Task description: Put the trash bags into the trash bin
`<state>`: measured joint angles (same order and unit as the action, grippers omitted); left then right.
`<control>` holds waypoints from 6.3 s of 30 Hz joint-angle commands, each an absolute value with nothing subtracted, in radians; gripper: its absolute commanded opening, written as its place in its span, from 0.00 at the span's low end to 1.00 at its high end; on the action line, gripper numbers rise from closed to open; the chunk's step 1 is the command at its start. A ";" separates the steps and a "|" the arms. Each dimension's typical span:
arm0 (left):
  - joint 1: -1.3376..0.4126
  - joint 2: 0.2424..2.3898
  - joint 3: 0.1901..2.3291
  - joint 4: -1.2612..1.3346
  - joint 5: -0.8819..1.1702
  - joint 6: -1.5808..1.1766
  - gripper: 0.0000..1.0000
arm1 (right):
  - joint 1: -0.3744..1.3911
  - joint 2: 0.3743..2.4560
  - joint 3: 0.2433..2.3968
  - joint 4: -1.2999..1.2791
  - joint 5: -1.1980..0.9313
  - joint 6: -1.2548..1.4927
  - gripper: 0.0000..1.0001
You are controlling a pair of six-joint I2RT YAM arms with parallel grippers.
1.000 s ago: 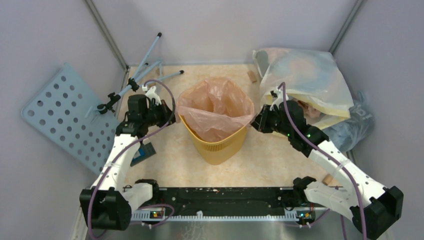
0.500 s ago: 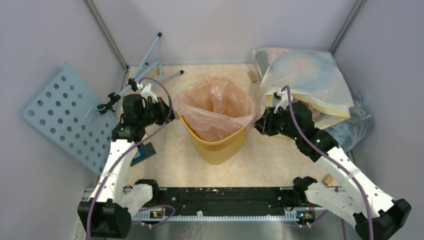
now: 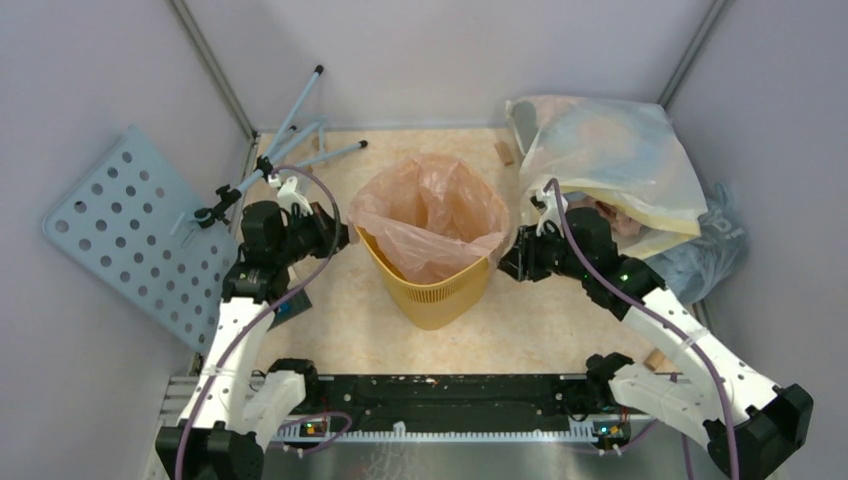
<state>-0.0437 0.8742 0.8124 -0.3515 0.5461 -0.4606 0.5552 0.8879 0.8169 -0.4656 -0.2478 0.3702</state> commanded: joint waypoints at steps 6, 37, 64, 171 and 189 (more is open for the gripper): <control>-0.039 0.877 0.707 -0.270 0.516 -0.485 0.00 | 0.548 0.855 0.849 -0.498 -0.107 0.350 0.45; -0.038 0.873 0.769 -0.289 0.520 -0.464 0.00 | 0.629 1.154 1.486 -0.628 -0.597 0.099 0.47; -0.038 0.881 0.774 -0.300 0.514 -0.438 0.00 | 0.868 1.439 1.666 -0.687 -0.686 0.050 0.32; -0.037 0.932 0.776 -0.267 0.506 -0.458 0.00 | 1.115 0.957 1.230 -0.347 0.112 0.227 0.86; -0.037 0.952 0.755 -0.232 0.500 -0.462 0.00 | 0.753 0.742 1.039 -0.453 0.397 0.507 0.63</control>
<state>-0.0425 0.9432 0.7502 -0.2935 0.4862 -0.4534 0.9344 0.7784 1.0512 -0.4393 0.4976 0.4202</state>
